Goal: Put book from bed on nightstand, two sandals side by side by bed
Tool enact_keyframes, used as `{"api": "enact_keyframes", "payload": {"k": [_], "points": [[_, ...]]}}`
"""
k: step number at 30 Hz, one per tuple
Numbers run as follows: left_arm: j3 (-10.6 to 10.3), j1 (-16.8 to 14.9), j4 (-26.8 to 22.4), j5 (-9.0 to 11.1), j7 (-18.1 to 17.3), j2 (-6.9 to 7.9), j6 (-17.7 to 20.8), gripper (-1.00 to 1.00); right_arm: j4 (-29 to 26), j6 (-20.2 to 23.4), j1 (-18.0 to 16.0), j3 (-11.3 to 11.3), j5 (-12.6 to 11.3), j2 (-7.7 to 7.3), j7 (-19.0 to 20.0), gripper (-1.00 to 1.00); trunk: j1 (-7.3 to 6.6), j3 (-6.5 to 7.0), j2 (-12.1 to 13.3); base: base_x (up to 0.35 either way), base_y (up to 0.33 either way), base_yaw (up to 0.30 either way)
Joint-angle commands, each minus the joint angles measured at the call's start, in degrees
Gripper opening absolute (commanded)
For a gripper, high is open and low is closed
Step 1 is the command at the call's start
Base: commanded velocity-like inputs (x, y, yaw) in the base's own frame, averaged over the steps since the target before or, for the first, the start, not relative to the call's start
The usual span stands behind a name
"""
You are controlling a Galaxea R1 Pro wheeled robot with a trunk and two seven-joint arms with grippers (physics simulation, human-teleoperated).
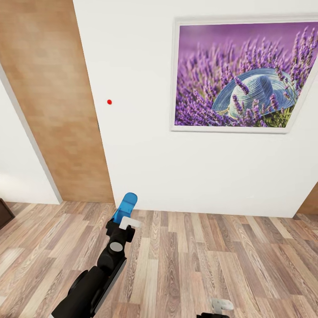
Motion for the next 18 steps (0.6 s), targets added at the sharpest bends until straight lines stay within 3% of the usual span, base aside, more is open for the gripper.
{"api": "enact_keyframes", "payload": {"k": [1, 18], "points": [[-0.11, -0.07, -0.05, -0.25, 0.18, 0.02, 0.41, -1.00, -0.12, 0.20, -0.02, -0.46, -0.01, 0.03, 0.26, 1.00, 0.04, -0.13, -0.13, 0.000, 0.000, 0.000], [-0.11, -0.07, -0.08, -0.30, 0.17, 0.02, 0.43, -1.00, -0.09, -1.27, -0.02, -0.45, -0.01, 0.03, 0.22, 1.00, 0.04, -0.13, -0.13, 0.000, 0.000, 0.000]]}}
